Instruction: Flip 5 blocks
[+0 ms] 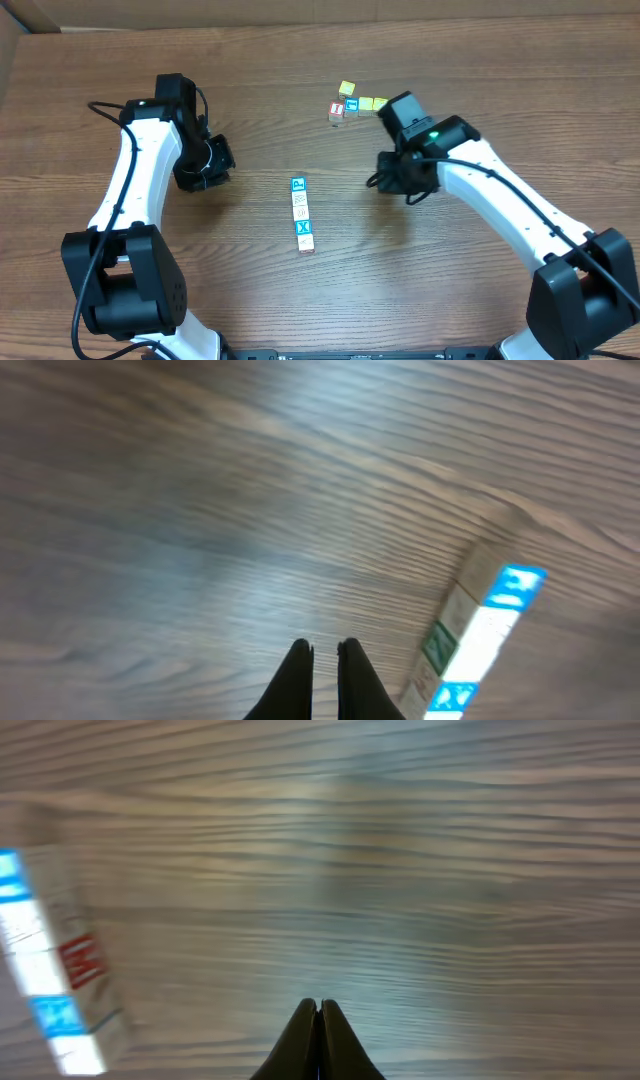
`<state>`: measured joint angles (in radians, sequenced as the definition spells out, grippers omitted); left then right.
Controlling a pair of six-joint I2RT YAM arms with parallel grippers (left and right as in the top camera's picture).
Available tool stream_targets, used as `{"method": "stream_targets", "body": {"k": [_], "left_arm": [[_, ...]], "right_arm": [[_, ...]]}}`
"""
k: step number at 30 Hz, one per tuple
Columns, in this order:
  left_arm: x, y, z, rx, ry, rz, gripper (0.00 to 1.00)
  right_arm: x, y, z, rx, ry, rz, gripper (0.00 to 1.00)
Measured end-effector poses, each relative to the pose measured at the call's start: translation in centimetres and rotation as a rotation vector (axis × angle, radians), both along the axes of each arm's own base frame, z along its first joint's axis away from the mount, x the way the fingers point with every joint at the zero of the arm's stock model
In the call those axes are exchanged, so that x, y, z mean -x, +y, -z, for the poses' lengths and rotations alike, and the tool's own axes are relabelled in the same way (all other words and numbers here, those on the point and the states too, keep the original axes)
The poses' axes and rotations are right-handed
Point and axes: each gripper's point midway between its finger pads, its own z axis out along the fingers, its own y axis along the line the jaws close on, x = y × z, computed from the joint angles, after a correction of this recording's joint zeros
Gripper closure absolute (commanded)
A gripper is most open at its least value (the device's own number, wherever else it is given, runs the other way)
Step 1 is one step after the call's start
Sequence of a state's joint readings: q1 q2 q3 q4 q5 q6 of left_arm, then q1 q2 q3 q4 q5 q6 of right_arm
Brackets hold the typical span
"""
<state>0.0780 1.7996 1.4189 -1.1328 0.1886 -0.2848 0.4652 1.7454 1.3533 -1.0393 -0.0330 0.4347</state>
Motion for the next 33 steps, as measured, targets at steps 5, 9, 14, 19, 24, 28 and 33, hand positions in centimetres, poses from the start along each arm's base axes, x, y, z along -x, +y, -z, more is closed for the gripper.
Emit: {"method": "stream_targets", "body": {"k": [5, 9, 14, 19, 24, 28, 33], "left_arm": [[-1.7, -0.7, -3.0, 0.032, -0.166, 0.044, 0.86], [-2.7, -0.9, -8.0, 0.024, -0.36, 0.069, 0.0], [-2.5, -0.8, -9.8, 0.013, -0.415, 0.07, 0.0], [-2.5, -0.7, -9.4, 0.004, -0.404, 0.067, 0.0], [-2.5, -0.6, -9.4, 0.0, -0.404, 0.066, 0.0], [-2.5, -0.6, -9.4, 0.0, -0.404, 0.066, 0.0], [-2.5, -0.6, -9.4, 0.0, -0.404, 0.066, 0.0]], "right_arm": [[-2.6, -5.7, -0.4, 0.029, -0.019, 0.121, 0.43], [-4.1, -10.2, -0.6, 0.05, -0.039, 0.206, 0.0], [-4.6, -13.3, -0.6, 0.06, -0.039, 0.271, 0.0], [-4.7, -14.3, -0.6, 0.062, -0.039, 0.295, 0.0], [-4.7, -14.3, -0.6, 0.062, -0.039, 0.292, 0.0], [-4.7, -14.3, -0.6, 0.063, -0.039, 0.289, 0.0], [-4.7, -14.3, -0.6, 0.063, -0.039, 0.29, 0.0]]}}
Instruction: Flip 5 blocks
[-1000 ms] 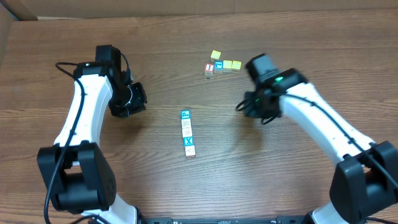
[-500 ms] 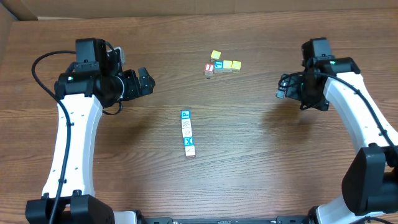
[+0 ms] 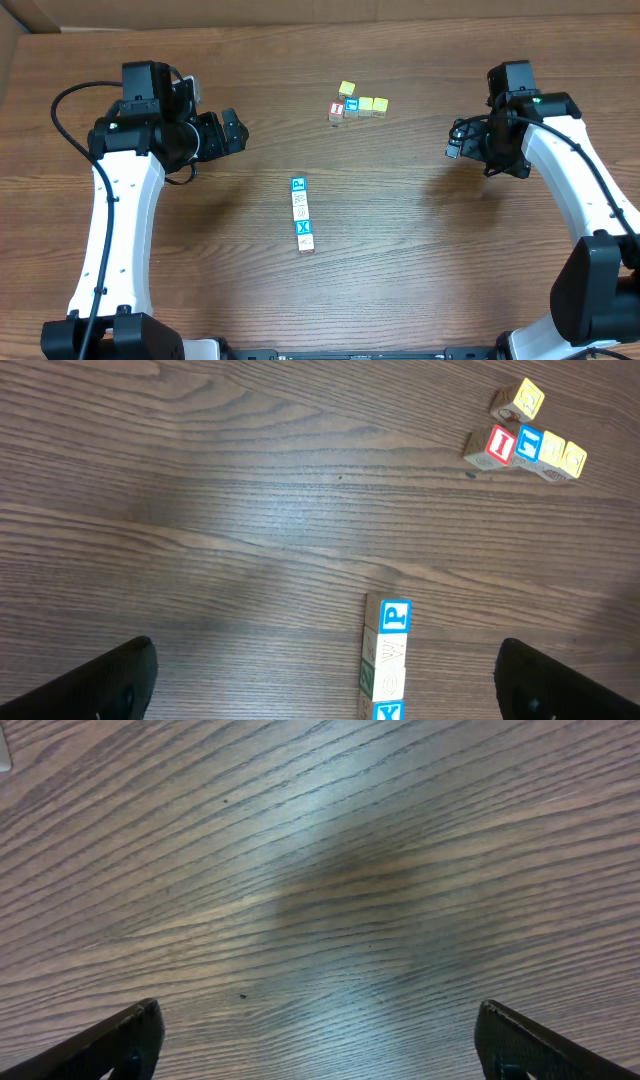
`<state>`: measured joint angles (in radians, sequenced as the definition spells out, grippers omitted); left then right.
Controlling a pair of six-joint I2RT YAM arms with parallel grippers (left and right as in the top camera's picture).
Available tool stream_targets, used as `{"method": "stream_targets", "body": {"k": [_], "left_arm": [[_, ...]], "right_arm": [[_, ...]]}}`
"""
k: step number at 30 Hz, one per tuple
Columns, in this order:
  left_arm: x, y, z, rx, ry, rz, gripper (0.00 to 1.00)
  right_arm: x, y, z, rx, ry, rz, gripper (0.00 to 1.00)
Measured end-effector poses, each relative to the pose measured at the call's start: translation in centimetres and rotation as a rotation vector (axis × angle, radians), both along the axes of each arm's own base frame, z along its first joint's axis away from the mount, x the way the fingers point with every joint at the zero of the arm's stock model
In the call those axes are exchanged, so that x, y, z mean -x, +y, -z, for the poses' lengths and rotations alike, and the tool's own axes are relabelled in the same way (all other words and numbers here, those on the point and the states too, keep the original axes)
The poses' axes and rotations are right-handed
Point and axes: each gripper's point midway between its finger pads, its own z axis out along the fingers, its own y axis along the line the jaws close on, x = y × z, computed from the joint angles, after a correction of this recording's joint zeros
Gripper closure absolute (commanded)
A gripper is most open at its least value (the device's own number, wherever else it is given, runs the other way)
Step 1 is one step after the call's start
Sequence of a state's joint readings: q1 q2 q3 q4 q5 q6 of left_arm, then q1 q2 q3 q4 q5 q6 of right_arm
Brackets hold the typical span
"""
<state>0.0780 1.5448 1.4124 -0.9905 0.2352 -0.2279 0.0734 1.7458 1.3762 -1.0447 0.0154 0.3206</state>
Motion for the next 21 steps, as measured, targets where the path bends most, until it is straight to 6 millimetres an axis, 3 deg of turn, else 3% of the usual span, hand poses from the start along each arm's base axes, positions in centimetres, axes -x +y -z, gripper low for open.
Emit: {"method": "stream_targets", "body": {"k": [12, 15, 21], "left_arm": [[0.0, 0.0, 0.0, 0.0, 0.0, 0.0, 0.0], [0.0, 0.0, 0.0, 0.0, 0.0, 0.0, 0.0], [0.0, 0.0, 0.0, 0.0, 0.0, 0.0, 0.0]], "right_arm": [[0.0, 0.0, -0.9, -0.002, -0.025, -0.001, 0.0], [0.0, 0.0, -3.5, -0.007, -0.101, -0.002, 0.0], [1.9, -0.1, -12.9, -0.026, -0.376, -0.003, 0.0]]}}
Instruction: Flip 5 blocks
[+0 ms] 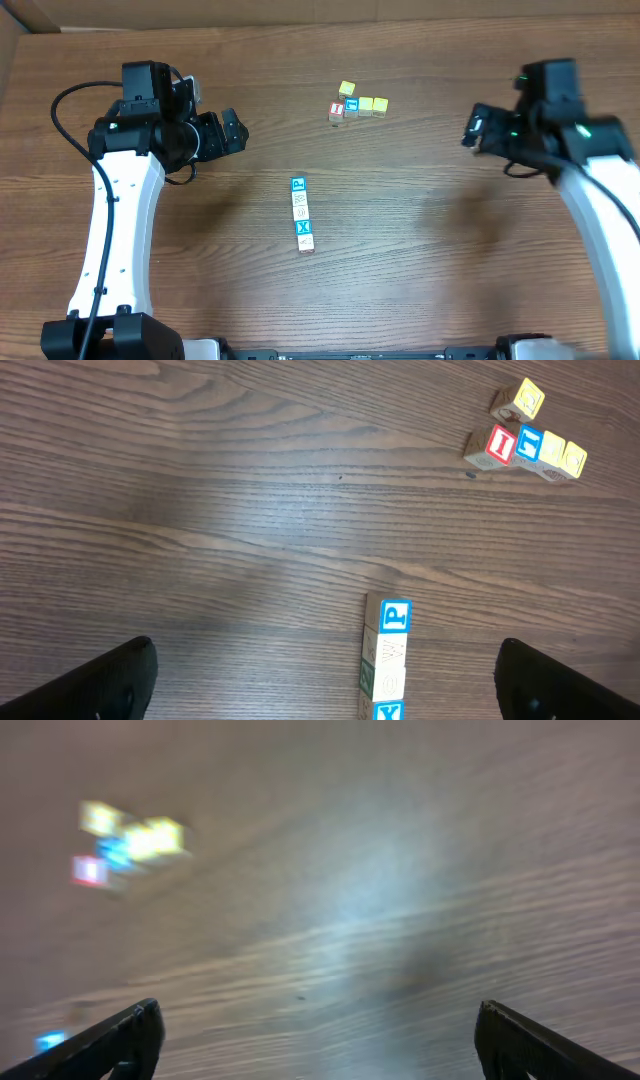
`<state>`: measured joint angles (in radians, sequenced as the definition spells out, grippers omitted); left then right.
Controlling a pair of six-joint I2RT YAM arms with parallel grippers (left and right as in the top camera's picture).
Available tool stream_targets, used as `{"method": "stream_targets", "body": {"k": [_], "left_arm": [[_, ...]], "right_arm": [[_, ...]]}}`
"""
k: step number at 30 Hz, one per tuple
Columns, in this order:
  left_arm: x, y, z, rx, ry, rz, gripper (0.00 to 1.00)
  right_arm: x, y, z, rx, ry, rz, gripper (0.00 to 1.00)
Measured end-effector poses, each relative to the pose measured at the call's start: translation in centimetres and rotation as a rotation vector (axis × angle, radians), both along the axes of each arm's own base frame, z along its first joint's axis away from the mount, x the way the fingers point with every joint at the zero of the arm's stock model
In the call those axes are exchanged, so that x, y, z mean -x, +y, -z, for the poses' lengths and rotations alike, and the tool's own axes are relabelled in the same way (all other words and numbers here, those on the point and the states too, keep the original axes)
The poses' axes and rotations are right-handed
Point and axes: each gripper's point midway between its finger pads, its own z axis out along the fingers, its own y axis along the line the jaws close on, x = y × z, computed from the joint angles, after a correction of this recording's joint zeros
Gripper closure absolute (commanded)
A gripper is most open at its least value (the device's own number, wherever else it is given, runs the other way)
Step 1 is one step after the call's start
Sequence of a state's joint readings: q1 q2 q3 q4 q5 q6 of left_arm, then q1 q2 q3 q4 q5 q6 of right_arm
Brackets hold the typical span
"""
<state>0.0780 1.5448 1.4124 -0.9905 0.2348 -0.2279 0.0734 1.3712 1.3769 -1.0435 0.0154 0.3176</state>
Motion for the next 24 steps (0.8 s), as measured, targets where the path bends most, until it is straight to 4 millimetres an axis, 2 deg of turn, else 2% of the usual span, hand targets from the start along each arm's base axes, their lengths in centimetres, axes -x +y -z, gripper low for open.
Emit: {"method": "stream_targets", "body": {"k": [5, 9, 11, 12, 15, 21, 24], "left_arm": [[0.0, 0.0, 0.0, 0.0, 0.0, 0.0, 0.0], [0.0, 0.1, 0.0, -0.003, 0.001, -0.001, 0.0], [0.0, 0.0, 0.0, -0.003, 0.001, -0.001, 0.0], [0.0, 0.1, 0.0, -0.003, 0.001, -0.001, 0.0], [0.0, 0.1, 0.0, -0.003, 0.001, -0.002, 0.0], [0.0, 0.1, 0.0, -0.003, 0.001, -0.002, 0.0], [0.0, 0.1, 0.0, -0.003, 0.0, -0.002, 0.0]], "right_arm": [[3.0, -0.4, -6.6, -0.007, -0.209, 0.007, 0.0], [5.4, -2.0, -11.5, 0.038, -0.391, 0.062, 0.0], [7.5, -3.0, -13.7, 0.064, -0.475, 0.101, 0.0], [7.9, -3.2, -14.1, 0.069, -0.49, 0.109, 0.0], [11.0, -4.5, -16.7, 0.099, -0.6, 0.168, 0.0], [18.7, -6.3, -20.9, 0.101, -0.841, 0.25, 0.0], [21.9, -6.8, -20.8, 0.093, -0.919, 0.27, 0.0]]}}
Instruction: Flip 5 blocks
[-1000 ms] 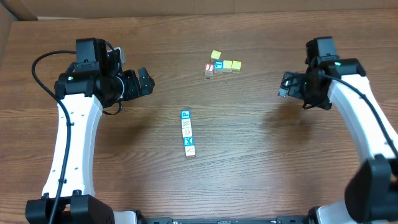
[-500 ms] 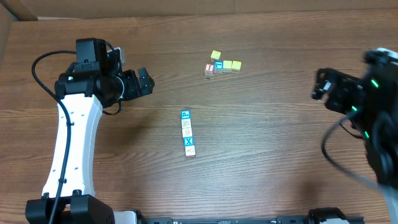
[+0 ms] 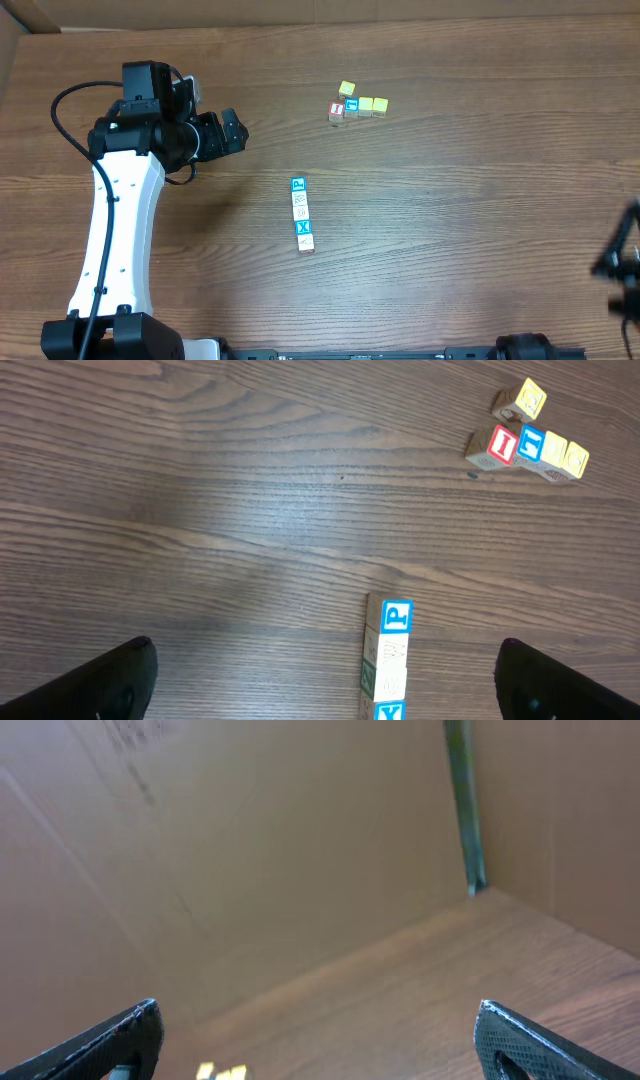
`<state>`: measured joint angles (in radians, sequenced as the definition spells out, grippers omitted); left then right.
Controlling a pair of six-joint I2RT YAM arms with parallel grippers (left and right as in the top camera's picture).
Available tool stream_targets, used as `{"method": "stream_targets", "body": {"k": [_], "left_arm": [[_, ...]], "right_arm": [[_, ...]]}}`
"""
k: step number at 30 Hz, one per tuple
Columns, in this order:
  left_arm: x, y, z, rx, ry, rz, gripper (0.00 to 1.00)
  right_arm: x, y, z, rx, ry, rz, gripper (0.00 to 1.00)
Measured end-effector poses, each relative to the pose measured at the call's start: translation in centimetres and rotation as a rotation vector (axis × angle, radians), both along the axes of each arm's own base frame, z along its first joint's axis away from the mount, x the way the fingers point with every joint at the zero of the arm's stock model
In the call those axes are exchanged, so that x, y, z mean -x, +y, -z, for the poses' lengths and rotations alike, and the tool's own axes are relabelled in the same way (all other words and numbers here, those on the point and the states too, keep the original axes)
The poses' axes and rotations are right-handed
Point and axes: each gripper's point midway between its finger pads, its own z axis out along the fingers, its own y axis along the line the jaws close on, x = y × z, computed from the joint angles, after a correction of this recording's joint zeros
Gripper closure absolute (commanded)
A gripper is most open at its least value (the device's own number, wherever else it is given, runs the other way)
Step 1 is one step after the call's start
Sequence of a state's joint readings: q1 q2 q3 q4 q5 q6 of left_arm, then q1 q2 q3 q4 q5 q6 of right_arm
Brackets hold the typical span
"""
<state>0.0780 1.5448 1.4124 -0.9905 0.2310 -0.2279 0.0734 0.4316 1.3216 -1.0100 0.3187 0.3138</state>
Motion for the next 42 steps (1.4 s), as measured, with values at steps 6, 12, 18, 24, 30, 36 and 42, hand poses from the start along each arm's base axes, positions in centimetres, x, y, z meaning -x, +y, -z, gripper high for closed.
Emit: {"method": "stream_targets", "body": {"k": [6, 12, 18, 24, 30, 36, 42], "left_arm": [[0.0, 0.0, 0.0, 0.0, 0.0, 0.0, 0.0], [0.0, 0.0, 0.0, 0.0, 0.001, 0.0, 0.0], [0.0, 0.0, 0.0, -0.002, 0.0, -0.001, 0.0], [0.0, 0.0, 0.0, -0.002, 0.001, -0.001, 0.0], [0.0, 0.0, 0.0, -0.002, 0.001, -0.001, 0.0], [0.0, 0.0, 0.0, -0.002, 0.001, -0.001, 0.0], [0.0, 0.0, 0.0, -0.002, 0.001, -0.001, 0.0]], "right_arm": [[2.9, -0.3, 3.8, -0.004, -0.058, 0.004, 0.0], [1.9, -0.1, 5.8, -0.012, -0.173, -0.003, 0.0], [-1.1, 1.0, 3.9, -0.019, -0.411, -0.052, 0.0], [-2.8, 3.2, 2.5, 0.069, -0.655, -0.157, 0.0], [-5.9, 5.7, 7.5, 0.203, -0.635, -0.265, 0.0], [-8.7, 6.6, 13.4, 0.24, -0.505, -0.317, 0.0], [-10.1, 6.9, 17.3, 0.242, -0.402, -0.34, 0.0]]}}
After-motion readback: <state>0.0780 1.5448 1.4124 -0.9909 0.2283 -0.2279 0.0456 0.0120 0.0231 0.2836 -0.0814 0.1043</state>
